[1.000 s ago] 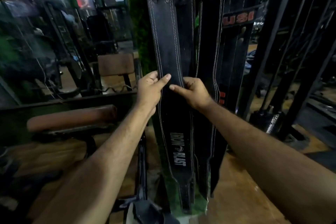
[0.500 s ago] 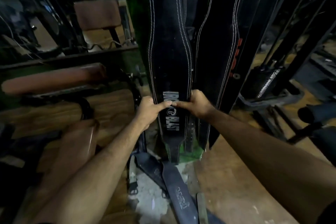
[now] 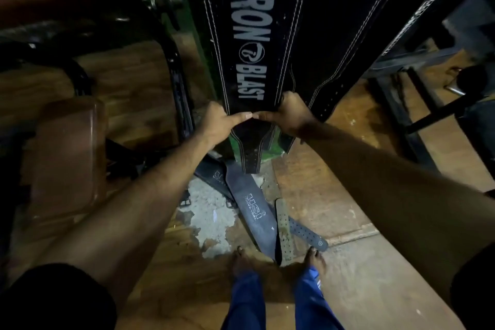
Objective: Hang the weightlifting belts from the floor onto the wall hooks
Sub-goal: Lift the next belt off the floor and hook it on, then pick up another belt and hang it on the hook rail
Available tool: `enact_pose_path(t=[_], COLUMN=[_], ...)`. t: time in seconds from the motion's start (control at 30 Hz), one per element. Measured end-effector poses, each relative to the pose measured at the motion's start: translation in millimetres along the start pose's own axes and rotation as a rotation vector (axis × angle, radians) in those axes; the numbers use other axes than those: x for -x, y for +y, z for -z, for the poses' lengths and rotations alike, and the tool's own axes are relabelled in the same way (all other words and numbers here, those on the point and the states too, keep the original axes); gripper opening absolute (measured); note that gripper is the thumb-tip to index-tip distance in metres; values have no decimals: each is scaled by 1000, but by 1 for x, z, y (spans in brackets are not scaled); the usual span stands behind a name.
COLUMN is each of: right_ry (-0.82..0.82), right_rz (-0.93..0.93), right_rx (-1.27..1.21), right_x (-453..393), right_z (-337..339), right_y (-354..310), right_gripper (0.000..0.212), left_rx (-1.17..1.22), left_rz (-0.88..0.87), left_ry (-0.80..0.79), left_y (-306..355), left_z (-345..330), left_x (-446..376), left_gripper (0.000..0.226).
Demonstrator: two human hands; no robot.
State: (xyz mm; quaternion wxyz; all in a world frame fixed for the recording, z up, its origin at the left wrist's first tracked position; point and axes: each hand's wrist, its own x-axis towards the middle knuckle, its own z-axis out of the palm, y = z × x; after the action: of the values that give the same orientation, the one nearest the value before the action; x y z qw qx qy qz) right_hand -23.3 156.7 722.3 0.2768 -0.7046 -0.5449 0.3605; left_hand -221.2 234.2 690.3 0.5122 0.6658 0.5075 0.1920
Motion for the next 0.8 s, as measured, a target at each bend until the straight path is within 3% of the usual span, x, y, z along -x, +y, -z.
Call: enact_pose_path(t=[0.1, 0.2, 0.37, 0.57, 0.7, 0.8], right_ry=[-25, -37, -19, 10, -85, -250], right_rz=[-79, -112, -204, -357, -786, -937], right_rx=[61, 160, 111, 235, -339, -459], right_x=[-2, 6, 17, 31, 52, 72], right_z=[-7, -28, -59, -98, -130, -151], right_y=[7, 27, 61, 90, 123, 144], right_gripper=[58, 62, 63, 48, 26, 25], left_rx=[15, 18, 13, -118, -139, -106], left_rz=[-17, 26, 21, 122, 373, 500], left_ry=[-22, -49, -51, -57, 85, 54], left_y=[11, -12, -55, -127, -161, -160], left_z=[-5, -21, -43, -76, -81, -89], left_x=[8, 13, 12, -3, 25, 63], left_gripper=[46, 48, 49, 57, 13, 22])
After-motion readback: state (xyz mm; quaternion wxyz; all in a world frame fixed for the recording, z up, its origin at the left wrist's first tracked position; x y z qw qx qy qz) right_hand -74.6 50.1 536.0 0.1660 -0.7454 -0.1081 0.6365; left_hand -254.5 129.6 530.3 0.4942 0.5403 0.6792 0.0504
